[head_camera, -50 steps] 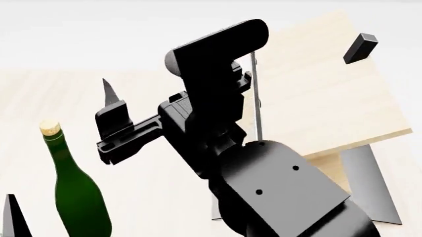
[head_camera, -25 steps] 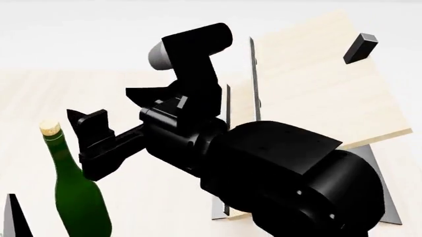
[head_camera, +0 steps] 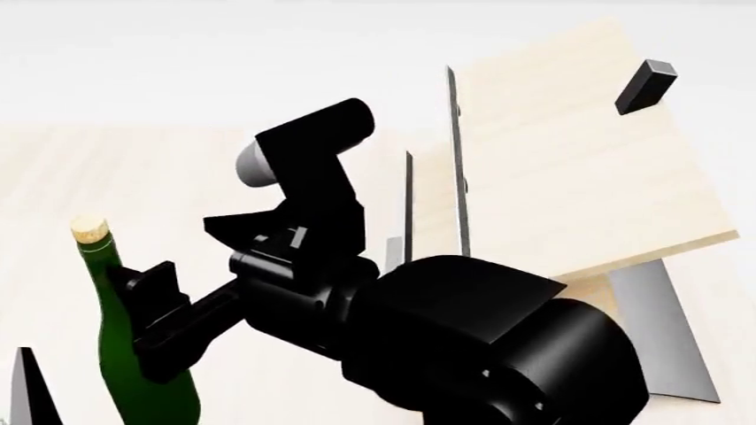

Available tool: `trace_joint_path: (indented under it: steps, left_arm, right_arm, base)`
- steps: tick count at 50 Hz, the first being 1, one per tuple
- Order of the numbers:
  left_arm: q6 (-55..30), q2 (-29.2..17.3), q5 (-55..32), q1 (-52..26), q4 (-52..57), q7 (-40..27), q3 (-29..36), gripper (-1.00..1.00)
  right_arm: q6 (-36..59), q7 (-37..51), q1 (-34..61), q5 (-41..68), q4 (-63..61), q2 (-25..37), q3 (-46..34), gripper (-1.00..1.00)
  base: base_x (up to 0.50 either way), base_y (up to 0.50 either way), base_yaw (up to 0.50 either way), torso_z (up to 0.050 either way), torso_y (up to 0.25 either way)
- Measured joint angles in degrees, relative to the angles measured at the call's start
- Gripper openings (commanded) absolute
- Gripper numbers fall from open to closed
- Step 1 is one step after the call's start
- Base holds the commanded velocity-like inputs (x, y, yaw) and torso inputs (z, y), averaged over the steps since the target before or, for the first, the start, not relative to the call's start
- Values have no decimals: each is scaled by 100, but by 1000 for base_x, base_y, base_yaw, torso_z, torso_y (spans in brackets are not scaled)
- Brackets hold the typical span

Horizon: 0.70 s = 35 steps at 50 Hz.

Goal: Put the wine bottle on the wine rack.

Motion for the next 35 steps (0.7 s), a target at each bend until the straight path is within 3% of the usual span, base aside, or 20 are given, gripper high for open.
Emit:
trace_joint_path:
  steps: [35]
  left_arm:
    - [-31,-38,-48,-22,-10,-46,35,100]
  right_arm:
    - [-1474,-365,-210,-914,1001,-350,-1100,100]
  base:
    - [0,0,0,0,0]
